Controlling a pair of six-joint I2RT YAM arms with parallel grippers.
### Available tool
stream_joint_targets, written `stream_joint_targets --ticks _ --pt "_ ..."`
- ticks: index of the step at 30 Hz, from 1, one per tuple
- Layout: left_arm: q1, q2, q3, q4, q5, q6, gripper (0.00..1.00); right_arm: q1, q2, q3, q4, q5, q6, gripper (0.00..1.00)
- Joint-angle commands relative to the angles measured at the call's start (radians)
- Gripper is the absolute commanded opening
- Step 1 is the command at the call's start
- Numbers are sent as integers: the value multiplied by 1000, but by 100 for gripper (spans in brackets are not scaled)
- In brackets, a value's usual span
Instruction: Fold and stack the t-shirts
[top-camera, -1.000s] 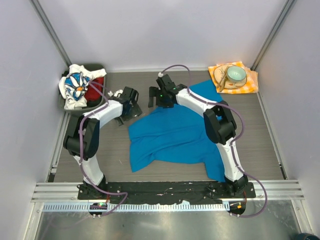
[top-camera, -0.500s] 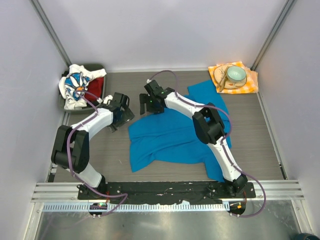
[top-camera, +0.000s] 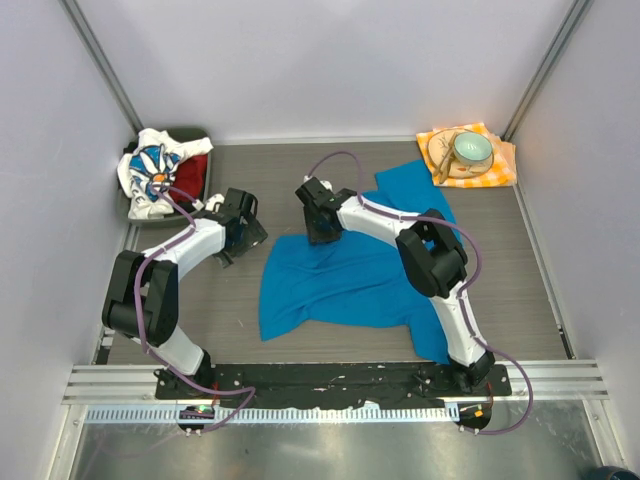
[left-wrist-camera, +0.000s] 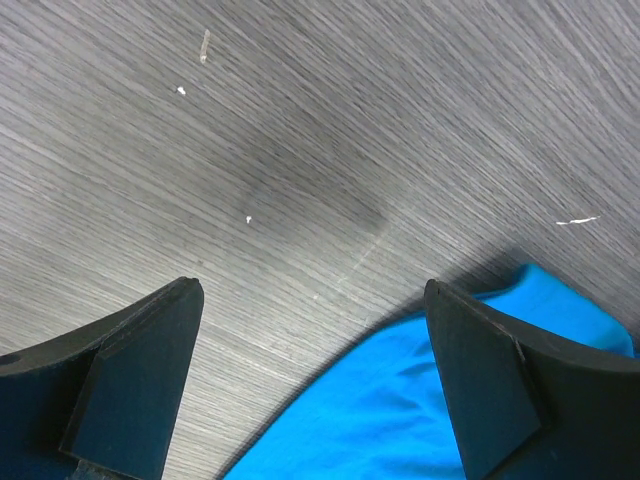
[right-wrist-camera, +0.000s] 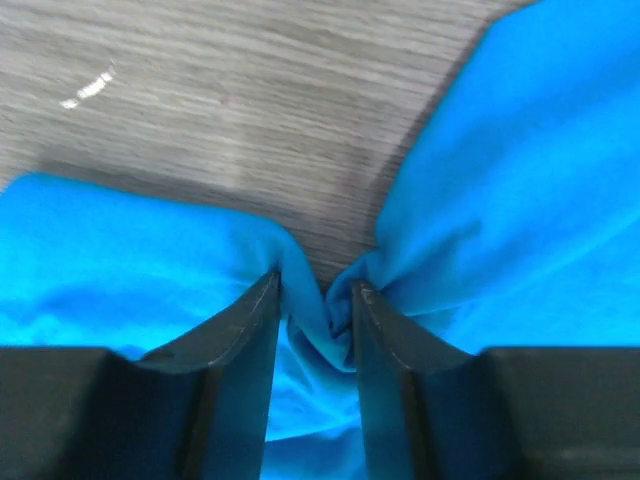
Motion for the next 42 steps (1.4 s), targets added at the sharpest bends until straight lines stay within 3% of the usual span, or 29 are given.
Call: stream_joint_targets --ticks 1,2,5,10,12,15,17,19,21,26,31,34,38,42 --pt "8 -23 3 35 1 -20 97 8 -32 -57 -32 94 -12 12" --pt "8 -20 5 35 2 -20 97 8 -23 -51 -35 97 -12 1" --pt "8 -28 -1 38 9 -25 97 27 -32 -39 -15 149 -23 1" --pt "8 -55 -9 29 -4 -22 96 85 -325 -257 160 285 -73 1" --pt "8 -77 -17 30 -5 -22 96 111 -433 -339 169 348 -89 1" --pt "8 -95 -32 32 4 -23 96 128 -616 -497 107 321 -60 1" --pt "5 -118 -46 30 12 -29 96 148 -738 -628 51 304 -41 12" --pt "0 -147 -66 38 19 -36 96 191 -815 -759 24 321 0 61" --pt "-14 -163 -80 45 12 -45 95 194 -863 -792 -28 363 55 98" --pt "-66 -146 -80 53 7 -52 94 194 -836 -740 -79 453 77 99" --pt "-149 -127 -46 50 -5 -53 94 182 -649 -596 -55 572 66 100" --pt "-195 -72 38 64 28 -1 94 113 -543 -503 -15 644 78 100" --pt "-210 23 184 55 134 33 93 -140 -466 -387 83 449 104 100" --pt "-221 101 293 42 209 36 93 -293 -316 -207 62 321 118 98"
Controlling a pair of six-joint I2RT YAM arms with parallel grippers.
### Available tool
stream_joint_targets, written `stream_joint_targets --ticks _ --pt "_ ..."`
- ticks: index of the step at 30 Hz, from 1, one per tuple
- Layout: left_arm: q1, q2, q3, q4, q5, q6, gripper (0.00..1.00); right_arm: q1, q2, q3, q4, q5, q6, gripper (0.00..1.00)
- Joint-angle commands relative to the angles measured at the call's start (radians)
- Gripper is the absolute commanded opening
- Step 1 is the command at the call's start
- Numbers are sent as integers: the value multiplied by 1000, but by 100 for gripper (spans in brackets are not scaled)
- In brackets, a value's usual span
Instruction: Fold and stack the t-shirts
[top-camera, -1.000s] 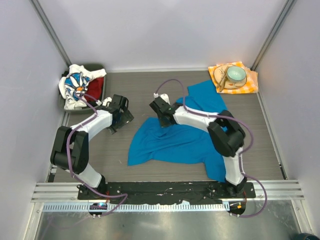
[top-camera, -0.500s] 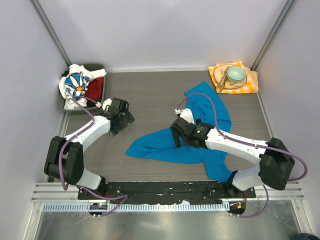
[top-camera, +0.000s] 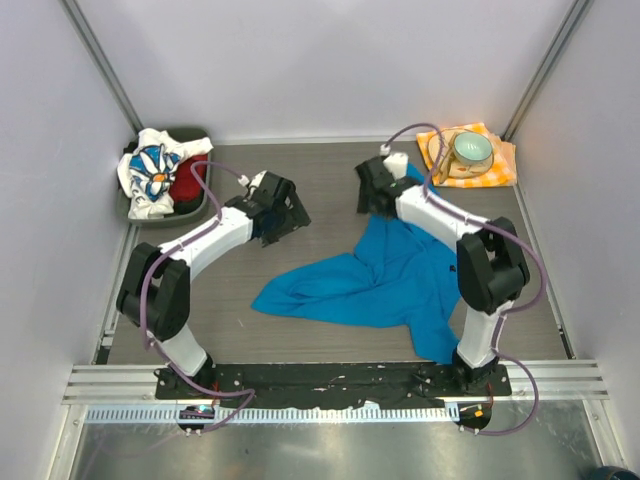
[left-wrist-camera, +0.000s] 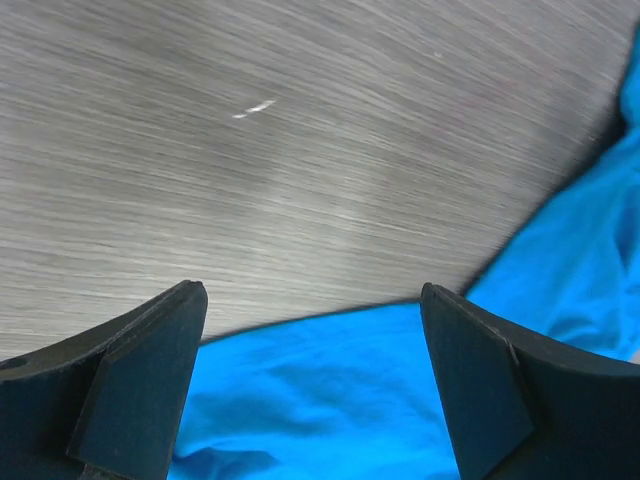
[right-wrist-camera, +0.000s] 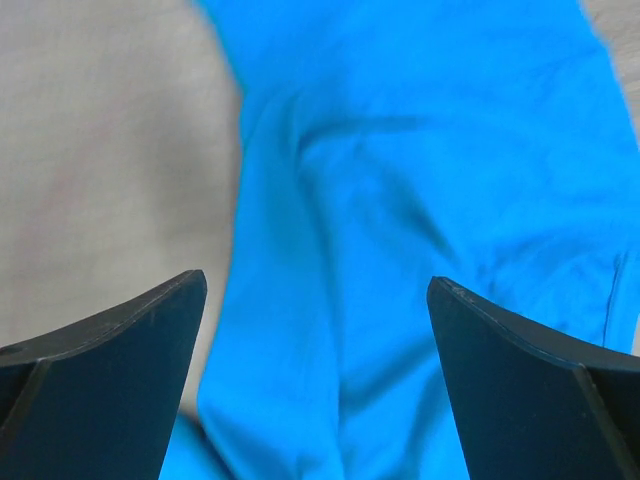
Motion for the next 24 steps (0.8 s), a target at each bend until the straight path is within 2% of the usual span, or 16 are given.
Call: stream_joint_targets --ticks 1,6,15,18,21,22,24 --pt "-12 53 114 4 108 25 92 -159 140 189 17 -116 42 98" --pt "-57 130 211 -61 107 28 92 -223 205 203 26 -189 33 96" --pt "-188 260 281 -76 125 30 84 -228 231 151 67 -312 10 93" --pt "-207 316 291 -73 159 17 77 -228 238 135 70 -318 -2 92" --pt "-208 374 301 -55 175 8 65 -228 258 152 69 -320 -13 86" --pt "-208 391 311 -55 178 8 58 -228 281 160 66 -324 -13 79" --pt "-208 441 343 -68 208 10 51 -228 301 184 58 -338 -15 69"
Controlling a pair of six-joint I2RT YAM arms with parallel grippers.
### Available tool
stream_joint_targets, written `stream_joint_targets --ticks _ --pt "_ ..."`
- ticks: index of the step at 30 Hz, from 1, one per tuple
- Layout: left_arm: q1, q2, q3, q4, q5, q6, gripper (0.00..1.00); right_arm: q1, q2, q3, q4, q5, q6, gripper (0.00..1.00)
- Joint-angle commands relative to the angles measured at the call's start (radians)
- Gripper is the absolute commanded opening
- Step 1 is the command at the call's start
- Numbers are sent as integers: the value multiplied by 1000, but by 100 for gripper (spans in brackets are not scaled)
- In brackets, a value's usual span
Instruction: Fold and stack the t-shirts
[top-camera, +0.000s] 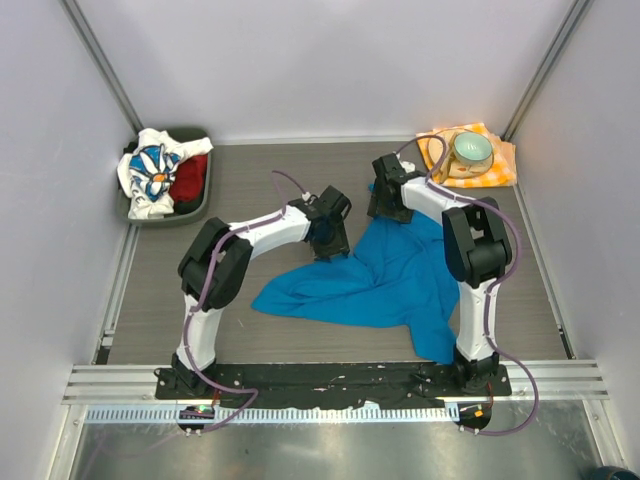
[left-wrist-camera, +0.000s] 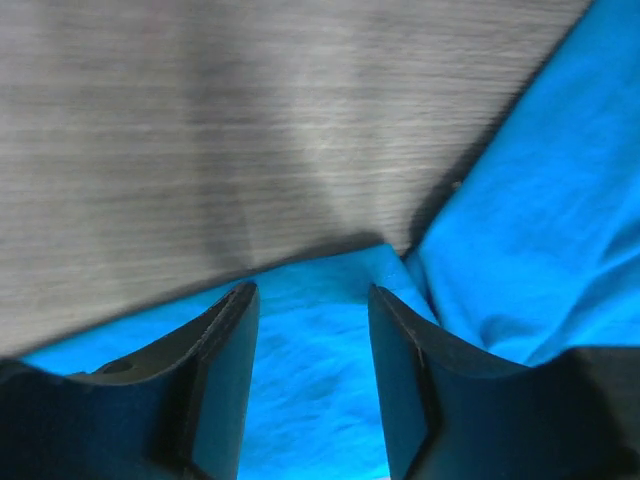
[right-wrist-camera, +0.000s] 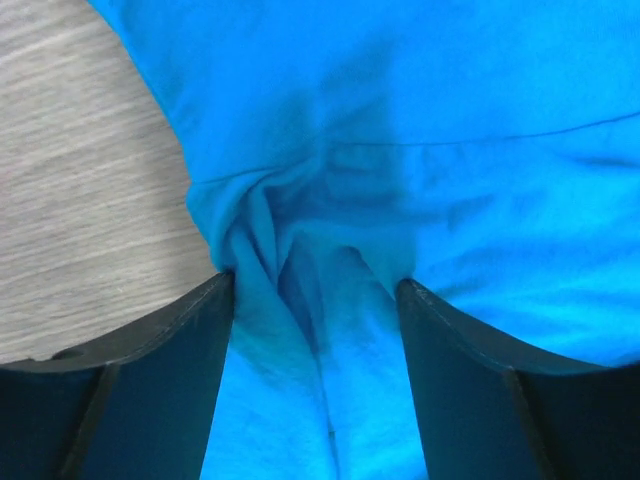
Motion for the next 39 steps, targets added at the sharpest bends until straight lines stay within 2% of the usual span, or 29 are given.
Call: stream_joint_targets --ticks 1,3,4,6,7,10,13,14,16,17,20,21,22,23,24,26,27,29,31,32,33,35,36,39 --pt "10 85 77 -8 52 0 43 3 60 55 12 -30 -4 57" --pt "12 115 105 -18 44 3 37 3 85 90 7 -30 -3 43" --pt "15 123 112 -21 44 6 31 3 100 106 -1 -30 -3 28" --pt "28 140 137 -31 49 12 24 3 149 166 -24 -32 0 8" --pt "36 152 147 -39 47 18 15 3 165 189 -34 -32 0 1" --pt "94 159 163 -51 52 20 0 3 238 294 -59 -33 -1 1" --pt "186 153 161 -58 53 8 0 3 344 470 -119 -53 -3 1" --pt "215 152 178 -67 55 6 0 1 378 599 -166 -56 -3 1" --pt "301 157 210 -100 44 9 0 1 496 751 -223 -59 -9 1" --pt "359 168 255 -114 41 12 0 0 542 901 -266 -64 -10 1" --pt "462 194 361 -174 26 26 0 -17 643 1079 -275 -101 -1 1" --pt "484 202 387 -185 -2 27 0 -25 642 1083 -259 -111 5 1" --pt "502 209 435 -191 -9 33 0 -31 633 1051 -236 -140 8 4" --pt "531 224 463 -212 -26 40 0 -43 618 1019 -169 -159 0 14" --pt "544 235 492 -223 -35 50 1 -46 593 984 -131 -171 -6 48" --pt "570 258 577 -240 -49 64 3 -51 504 869 -24 -164 -32 86" --pt "578 263 604 -248 -60 72 5 -51 469 827 14 -158 -44 98" --pt "588 258 670 -240 -77 99 10 -52 356 714 105 -135 -78 98" --pt "598 243 730 -257 -83 116 25 -51 224 614 152 -118 -112 99" --pt "602 232 743 -262 -79 122 41 -51 181 580 160 -96 -137 99" --pt "601 203 752 -281 -75 129 68 -51 130 548 159 -84 -151 100" --pt "601 159 740 -304 -72 133 83 -51 0 467 110 -43 -174 100" --pt "599 124 714 -306 -65 135 96 -52 -39 442 82 6 -191 100" --pt "570 -46 526 -266 -57 129 99 -51 -204 291 -22 89 -198 100"
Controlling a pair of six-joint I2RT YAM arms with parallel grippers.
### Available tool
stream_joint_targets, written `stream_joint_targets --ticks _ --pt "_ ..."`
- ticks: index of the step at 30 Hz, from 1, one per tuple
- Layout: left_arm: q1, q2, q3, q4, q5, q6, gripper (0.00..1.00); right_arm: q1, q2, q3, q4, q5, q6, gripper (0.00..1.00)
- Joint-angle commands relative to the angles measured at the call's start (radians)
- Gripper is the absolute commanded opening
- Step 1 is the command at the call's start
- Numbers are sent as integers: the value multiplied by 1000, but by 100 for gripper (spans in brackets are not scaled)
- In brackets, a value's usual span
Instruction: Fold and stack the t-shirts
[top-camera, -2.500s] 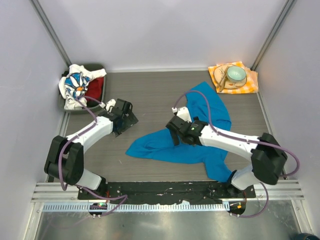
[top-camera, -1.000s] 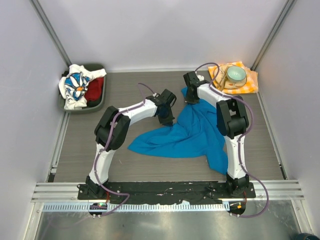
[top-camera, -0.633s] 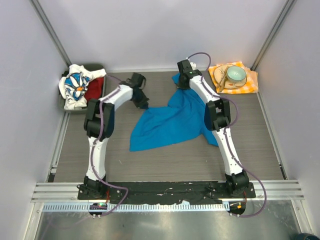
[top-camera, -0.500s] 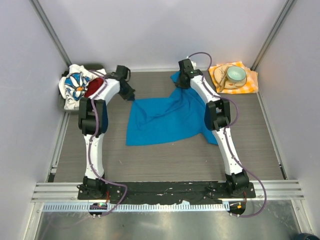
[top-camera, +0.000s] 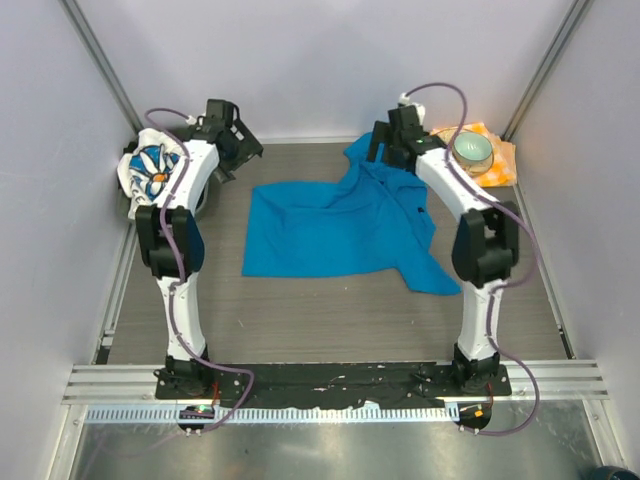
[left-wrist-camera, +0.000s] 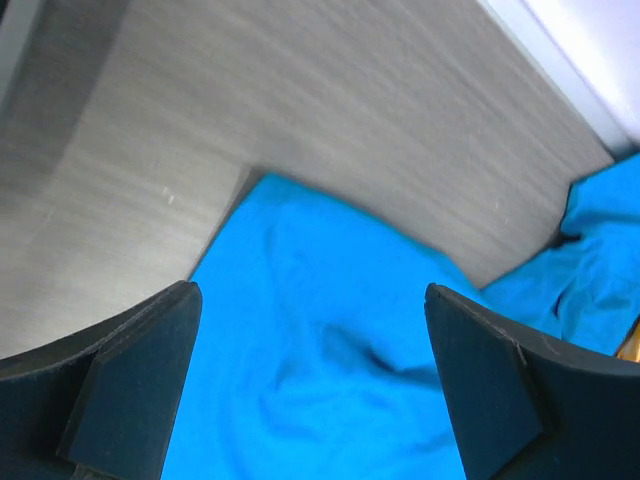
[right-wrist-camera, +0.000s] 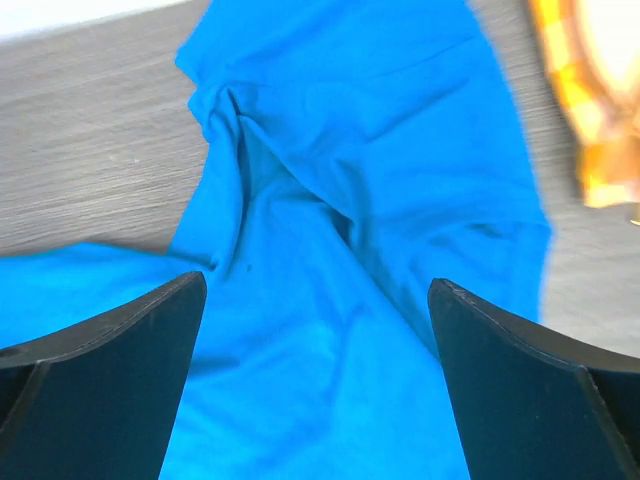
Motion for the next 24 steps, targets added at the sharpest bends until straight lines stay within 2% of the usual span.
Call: stream_joint_targets --ticks 1,4,6,7,12,14,18,24 --pt "-39 -318 -249 14 -13 16 99 1 -323 -209 -71 166 -48 100" --pt "-133 -428 -454 55 -27 -1 99 1 -478 -395 -128 249 45 100" --pt "-167 -503 -535 49 -30 -13 99 1 -583 -484 -143 248 101 100" --pt "-184 -523 -611 40 -23 -24 99 1 -619 -579 -143 243 140 99" --pt "-188 -712 -939 124 -47 -85 98 0 -840 -812 -157 274 207 96" --pt "-187 -747 -996 141 -56 -89 98 -2 -914 -886 -159 243 228 96" --pt "-187 -717 -1073 170 -24 -81 98 -2 -951 -993 -98 142 243 95" --pt "-187 -607 -1046 210 -7 -81 98 -2 -850 -1034 -1 73 240 93"
